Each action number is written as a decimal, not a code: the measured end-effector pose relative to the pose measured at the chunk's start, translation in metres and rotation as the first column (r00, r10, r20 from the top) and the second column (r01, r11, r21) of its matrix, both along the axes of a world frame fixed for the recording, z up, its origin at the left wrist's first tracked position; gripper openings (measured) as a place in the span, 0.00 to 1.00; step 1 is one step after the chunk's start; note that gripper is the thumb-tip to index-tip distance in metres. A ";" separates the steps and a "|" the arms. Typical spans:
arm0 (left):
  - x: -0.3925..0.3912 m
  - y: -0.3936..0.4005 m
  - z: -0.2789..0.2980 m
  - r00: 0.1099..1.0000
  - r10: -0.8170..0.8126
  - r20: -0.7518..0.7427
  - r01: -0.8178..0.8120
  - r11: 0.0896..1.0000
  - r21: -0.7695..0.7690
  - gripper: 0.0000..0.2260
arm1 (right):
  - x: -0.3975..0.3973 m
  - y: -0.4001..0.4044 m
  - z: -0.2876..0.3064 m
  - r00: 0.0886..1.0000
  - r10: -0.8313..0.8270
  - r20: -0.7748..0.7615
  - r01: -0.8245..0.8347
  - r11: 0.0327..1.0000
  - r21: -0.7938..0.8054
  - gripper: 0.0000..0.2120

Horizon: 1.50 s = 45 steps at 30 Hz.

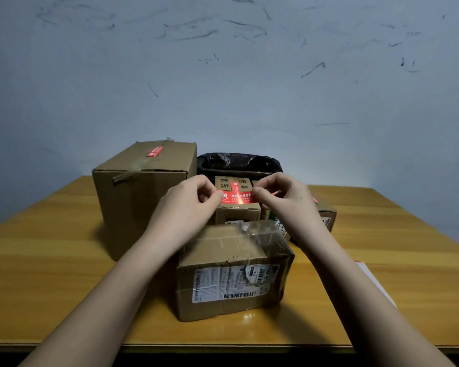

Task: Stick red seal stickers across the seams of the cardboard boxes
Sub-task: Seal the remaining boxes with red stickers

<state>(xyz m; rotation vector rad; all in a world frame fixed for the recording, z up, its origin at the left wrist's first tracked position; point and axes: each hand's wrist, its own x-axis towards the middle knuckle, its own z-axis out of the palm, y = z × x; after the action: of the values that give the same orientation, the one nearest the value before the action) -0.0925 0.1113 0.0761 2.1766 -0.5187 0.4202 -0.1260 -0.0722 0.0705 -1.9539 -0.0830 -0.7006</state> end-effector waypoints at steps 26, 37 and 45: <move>-0.015 0.002 -0.018 0.978 0.103 0.182 -0.185 0.831 0.524 0.13 | -0.002 0.002 -0.013 0.968 -0.120 -0.221 -0.031 0.816 -0.577 0.05; -0.016 -0.003 -0.018 0.958 0.100 0.269 -0.250 0.751 0.612 0.09 | -0.002 0.002 -0.013 0.951 -0.133 -0.279 -0.074 0.778 -0.624 0.06; -0.018 -0.004 -0.018 0.949 0.109 0.296 -0.280 0.719 0.636 0.09 | -0.003 0.004 -0.015 0.955 -0.141 -0.263 -0.060 0.772 -0.633 0.06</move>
<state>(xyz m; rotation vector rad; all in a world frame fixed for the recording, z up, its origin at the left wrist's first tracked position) -0.1108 0.1076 0.0584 2.9301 -0.6429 0.7013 -0.1290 -0.0684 0.0555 -2.7114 -0.1024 -0.4161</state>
